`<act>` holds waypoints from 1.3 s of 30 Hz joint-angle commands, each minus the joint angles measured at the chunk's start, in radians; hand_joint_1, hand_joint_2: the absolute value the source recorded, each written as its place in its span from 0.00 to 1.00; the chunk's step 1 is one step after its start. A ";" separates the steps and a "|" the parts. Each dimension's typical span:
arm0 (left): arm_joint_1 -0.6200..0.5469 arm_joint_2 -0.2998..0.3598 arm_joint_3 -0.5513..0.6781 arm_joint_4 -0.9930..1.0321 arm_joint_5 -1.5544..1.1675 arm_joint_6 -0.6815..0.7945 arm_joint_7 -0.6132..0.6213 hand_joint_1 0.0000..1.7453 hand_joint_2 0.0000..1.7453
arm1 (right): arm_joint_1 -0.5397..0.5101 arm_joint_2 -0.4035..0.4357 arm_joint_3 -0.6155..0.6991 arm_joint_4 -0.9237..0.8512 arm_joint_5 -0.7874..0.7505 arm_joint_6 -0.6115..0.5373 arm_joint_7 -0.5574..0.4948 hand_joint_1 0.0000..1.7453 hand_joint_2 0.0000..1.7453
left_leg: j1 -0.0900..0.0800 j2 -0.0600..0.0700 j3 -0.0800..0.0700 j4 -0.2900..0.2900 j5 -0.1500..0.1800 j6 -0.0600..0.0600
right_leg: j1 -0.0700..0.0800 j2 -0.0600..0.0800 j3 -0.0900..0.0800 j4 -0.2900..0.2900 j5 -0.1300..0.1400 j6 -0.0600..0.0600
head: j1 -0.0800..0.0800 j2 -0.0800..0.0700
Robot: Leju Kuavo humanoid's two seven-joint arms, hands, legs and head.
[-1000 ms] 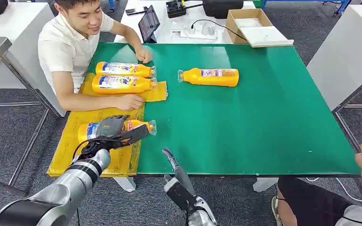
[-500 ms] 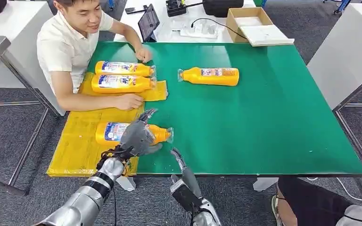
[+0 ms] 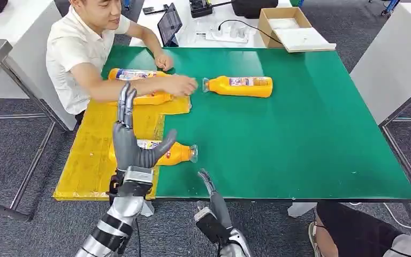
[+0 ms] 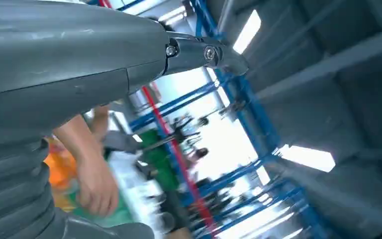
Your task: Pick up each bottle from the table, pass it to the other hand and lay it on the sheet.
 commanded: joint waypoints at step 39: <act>0.186 -0.011 0.068 -0.200 0.385 -0.145 -0.035 0.00 1.00 | -0.389 -0.370 -0.147 0.292 0.756 -0.172 0.425 0.00 1.00 | -0.002 0.001 0.003 0.000 0.000 0.000 | -0.002 0.000 0.003 -0.001 0.001 0.001 | 0.000 0.000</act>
